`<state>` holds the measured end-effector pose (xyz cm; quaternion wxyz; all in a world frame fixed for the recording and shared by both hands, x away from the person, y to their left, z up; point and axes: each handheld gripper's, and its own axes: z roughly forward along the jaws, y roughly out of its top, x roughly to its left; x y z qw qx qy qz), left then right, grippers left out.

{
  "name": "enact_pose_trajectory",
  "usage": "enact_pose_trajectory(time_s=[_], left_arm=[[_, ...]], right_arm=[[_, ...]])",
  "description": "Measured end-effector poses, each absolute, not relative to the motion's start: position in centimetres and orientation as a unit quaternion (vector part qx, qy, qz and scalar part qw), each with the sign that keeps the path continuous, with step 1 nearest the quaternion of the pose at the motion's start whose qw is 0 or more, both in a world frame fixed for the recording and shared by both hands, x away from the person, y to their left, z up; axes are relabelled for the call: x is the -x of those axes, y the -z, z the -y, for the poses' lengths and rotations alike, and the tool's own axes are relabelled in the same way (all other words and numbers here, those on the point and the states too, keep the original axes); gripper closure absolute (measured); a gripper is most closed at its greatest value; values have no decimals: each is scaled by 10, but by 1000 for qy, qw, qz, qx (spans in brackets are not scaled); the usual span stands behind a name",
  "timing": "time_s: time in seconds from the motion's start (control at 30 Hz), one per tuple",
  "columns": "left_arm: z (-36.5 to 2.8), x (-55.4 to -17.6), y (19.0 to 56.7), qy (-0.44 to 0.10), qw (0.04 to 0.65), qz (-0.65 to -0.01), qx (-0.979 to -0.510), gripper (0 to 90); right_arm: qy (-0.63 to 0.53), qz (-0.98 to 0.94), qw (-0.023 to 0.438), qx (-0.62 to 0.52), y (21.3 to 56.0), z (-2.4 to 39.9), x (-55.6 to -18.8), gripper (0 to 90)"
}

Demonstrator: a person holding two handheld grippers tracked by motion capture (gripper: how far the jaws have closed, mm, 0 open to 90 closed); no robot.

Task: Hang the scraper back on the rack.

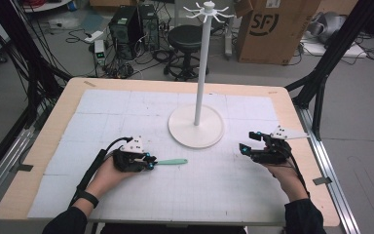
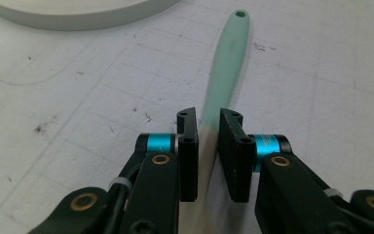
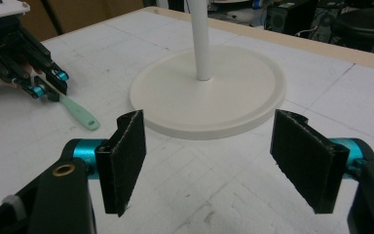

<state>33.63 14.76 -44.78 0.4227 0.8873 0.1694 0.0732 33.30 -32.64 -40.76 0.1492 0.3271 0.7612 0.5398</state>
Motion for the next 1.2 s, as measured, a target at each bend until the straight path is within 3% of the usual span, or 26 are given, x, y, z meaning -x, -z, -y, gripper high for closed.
enact_pose_trajectory(time_s=[0.3, 0.5, 1.2], left_arm=[[-148, -336, 445, -71, 428, -187, -881, 809], [-155, -332, 430, -76, 465, -203, -858, 809], [-199, -343, 295, -115, 564, -249, -779, 809]], right_arm=[[-543, -759, 149, -328, 407, 328, -334, 291], [-544, -758, 151, -328, 408, 328, -334, 293], [-542, -761, 139, -329, 410, 327, -337, 298]])
